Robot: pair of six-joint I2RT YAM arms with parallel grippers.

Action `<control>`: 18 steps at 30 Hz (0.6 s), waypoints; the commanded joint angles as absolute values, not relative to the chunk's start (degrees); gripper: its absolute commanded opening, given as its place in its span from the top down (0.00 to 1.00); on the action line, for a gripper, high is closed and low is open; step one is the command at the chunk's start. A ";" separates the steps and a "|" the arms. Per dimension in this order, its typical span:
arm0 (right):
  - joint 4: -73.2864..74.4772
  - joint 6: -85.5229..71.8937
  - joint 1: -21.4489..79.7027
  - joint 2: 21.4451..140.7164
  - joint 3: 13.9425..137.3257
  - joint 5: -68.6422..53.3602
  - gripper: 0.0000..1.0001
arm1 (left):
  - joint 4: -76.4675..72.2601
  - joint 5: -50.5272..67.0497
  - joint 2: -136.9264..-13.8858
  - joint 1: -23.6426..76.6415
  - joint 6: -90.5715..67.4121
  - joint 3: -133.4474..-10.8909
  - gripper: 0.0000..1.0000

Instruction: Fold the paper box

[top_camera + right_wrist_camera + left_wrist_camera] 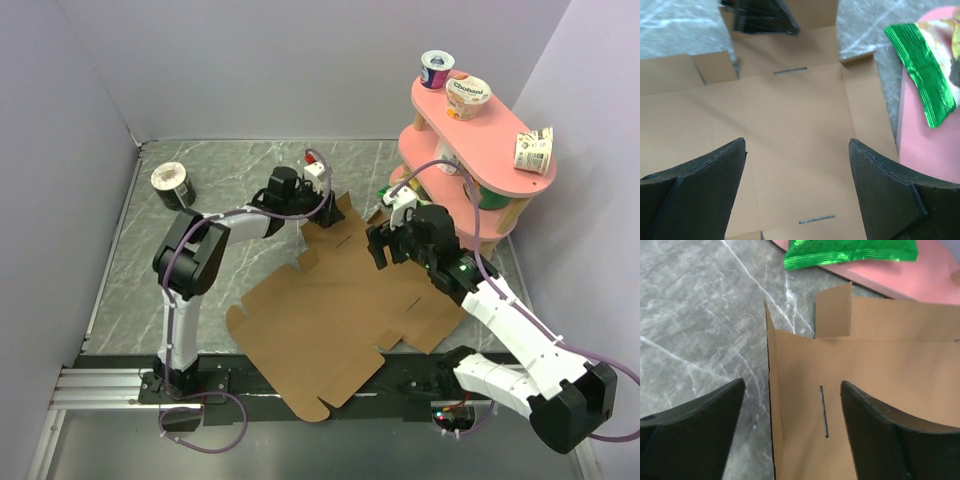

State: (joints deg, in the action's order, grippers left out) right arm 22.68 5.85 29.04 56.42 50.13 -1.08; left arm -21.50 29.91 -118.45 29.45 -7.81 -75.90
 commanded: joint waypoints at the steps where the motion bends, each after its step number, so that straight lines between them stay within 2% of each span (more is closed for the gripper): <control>1: 20.04 5.89 28.56 54.76 49.83 -3.95 0.11 | -18.01 36.11 -121.19 29.71 -4.92 -80.60 0.27; 4: 19.86 5.28 28.65 54.84 50.36 -3.61 0.10 | -20.39 39.37 -122.08 29.71 -5.19 -80.42 0.58; 5: 19.95 4.49 28.57 54.93 50.80 -2.82 0.11 | -21.17 38.85 -121.65 29.71 -5.27 -79.72 0.73; 6: 20.13 3.26 28.48 55.37 51.50 -2.20 0.11 | -24.92 38.41 -120.94 29.71 -5.53 -76.67 0.79; 12: 16.44 -16.93 28.57 56.60 55.28 -0.09 0.14 | -46.47 24.02 -105.32 28.57 -4.40 -55.16 0.89; 18: 6.45 -38.12 28.74 57.30 54.76 1.14 0.18 | -61.77 7.06 -90.54 28.65 1.30 -39.15 0.86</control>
